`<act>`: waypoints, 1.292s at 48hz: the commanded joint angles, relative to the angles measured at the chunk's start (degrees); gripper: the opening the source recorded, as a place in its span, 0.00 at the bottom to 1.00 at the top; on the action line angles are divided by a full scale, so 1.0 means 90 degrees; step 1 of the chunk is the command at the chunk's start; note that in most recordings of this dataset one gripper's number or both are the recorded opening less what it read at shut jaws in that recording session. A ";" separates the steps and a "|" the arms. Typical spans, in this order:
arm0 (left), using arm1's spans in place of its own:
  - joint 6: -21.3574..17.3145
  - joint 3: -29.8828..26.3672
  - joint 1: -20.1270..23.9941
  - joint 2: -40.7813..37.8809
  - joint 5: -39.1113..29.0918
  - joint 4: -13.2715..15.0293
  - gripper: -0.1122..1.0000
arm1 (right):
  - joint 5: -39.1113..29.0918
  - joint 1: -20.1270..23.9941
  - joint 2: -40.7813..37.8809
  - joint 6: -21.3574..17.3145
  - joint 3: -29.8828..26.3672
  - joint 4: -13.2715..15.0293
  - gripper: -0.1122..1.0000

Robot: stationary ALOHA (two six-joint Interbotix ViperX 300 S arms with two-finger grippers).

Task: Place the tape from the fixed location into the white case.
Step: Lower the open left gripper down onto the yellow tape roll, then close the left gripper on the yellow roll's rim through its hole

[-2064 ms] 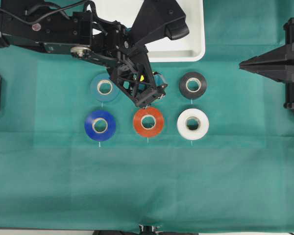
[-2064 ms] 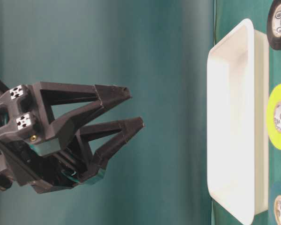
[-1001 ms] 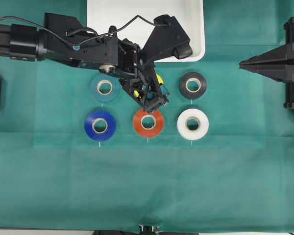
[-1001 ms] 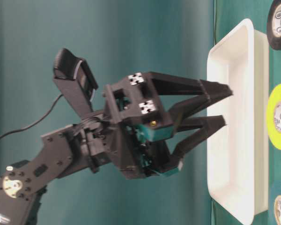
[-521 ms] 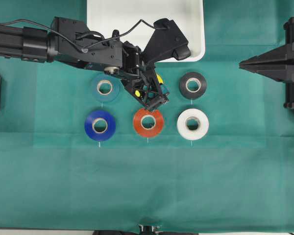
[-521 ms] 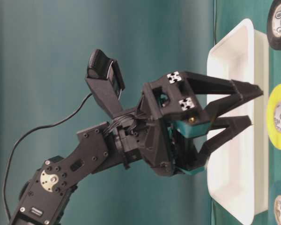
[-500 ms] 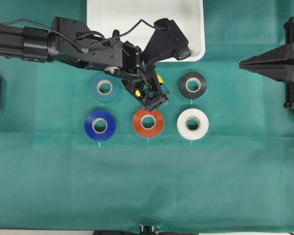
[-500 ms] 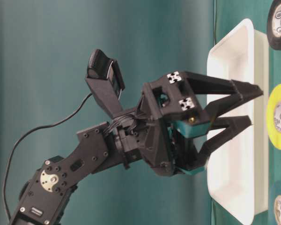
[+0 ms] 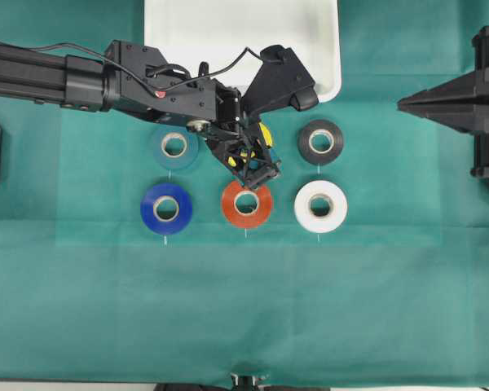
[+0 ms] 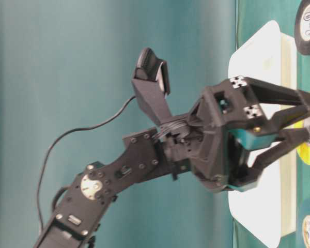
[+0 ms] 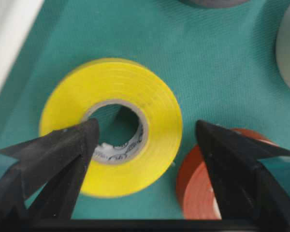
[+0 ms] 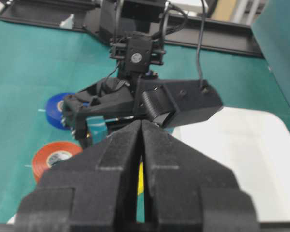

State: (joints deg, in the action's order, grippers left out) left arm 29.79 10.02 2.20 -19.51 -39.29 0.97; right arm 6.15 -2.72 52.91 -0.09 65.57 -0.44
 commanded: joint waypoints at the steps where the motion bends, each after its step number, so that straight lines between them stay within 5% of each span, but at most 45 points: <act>1: 0.0068 -0.0117 -0.0020 0.0020 0.0049 0.0020 0.93 | 0.0020 -0.0039 -0.0039 0.0010 -0.0146 0.0010 0.10; 53: 0.0195 0.0000 -0.0049 -0.0166 0.0098 0.0020 0.91 | 0.0020 -0.0049 -0.0059 0.0000 -0.0146 0.0010 0.10; 58: 0.0195 -0.0049 -0.0049 -0.0166 0.0098 0.0010 0.82 | 0.0020 -0.0049 -0.0059 0.0000 -0.0146 0.0010 0.10; 62: 0.0195 -0.0078 -0.0049 -0.0166 0.0068 0.0010 0.62 | 0.0010 -0.0049 -0.0059 0.0010 -0.0146 0.0010 0.10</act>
State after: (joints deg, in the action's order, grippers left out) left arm 31.46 9.84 2.02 -21.45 -38.32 0.97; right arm 6.06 -3.08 52.65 -0.09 65.57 -0.44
